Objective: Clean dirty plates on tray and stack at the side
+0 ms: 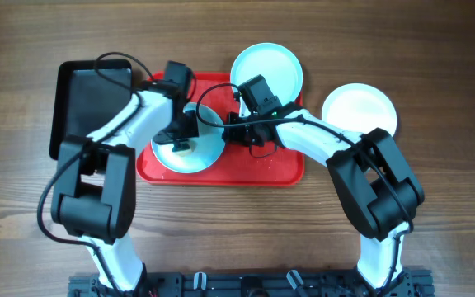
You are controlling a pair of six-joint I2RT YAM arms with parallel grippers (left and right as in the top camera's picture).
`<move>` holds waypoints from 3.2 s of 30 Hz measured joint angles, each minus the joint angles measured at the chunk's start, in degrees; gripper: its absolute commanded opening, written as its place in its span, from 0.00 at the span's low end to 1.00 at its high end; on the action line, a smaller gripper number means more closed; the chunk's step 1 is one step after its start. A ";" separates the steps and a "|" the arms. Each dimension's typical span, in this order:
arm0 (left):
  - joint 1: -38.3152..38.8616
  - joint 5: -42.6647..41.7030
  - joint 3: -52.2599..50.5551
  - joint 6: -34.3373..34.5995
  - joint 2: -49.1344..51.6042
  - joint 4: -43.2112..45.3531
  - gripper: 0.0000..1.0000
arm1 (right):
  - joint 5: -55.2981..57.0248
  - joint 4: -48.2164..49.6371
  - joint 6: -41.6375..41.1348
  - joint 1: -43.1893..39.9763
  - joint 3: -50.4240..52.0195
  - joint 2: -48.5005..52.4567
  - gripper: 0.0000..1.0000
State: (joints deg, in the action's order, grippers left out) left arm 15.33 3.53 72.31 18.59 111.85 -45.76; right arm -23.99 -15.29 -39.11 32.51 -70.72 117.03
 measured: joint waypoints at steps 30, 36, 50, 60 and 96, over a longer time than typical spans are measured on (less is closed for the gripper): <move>2.14 -15.47 -3.58 -2.49 -1.18 10.03 0.04 | -0.02 -0.37 0.44 -0.09 -0.07 0.00 0.04; -1.55 -0.17 -3.34 6.08 -1.18 11.74 0.04 | -0.02 -0.24 0.44 -0.09 -0.07 0.00 0.04; -4.61 -2.93 -1.90 5.88 -1.25 -7.80 0.04 | -1.09 -0.24 1.51 0.59 -0.07 0.09 0.04; -5.64 -18.49 -3.37 -7.61 -1.20 4.37 0.04 | -0.04 -0.76 1.66 -0.74 -0.07 0.09 0.04; -3.80 -30.97 -3.96 -15.10 -0.09 1.79 0.04 | -0.42 -0.72 1.29 0.07 -0.07 0.11 0.04</move>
State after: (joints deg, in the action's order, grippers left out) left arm 11.53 -27.44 68.36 3.49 111.77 -43.97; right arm -24.40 -16.01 -37.82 32.58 -70.78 117.14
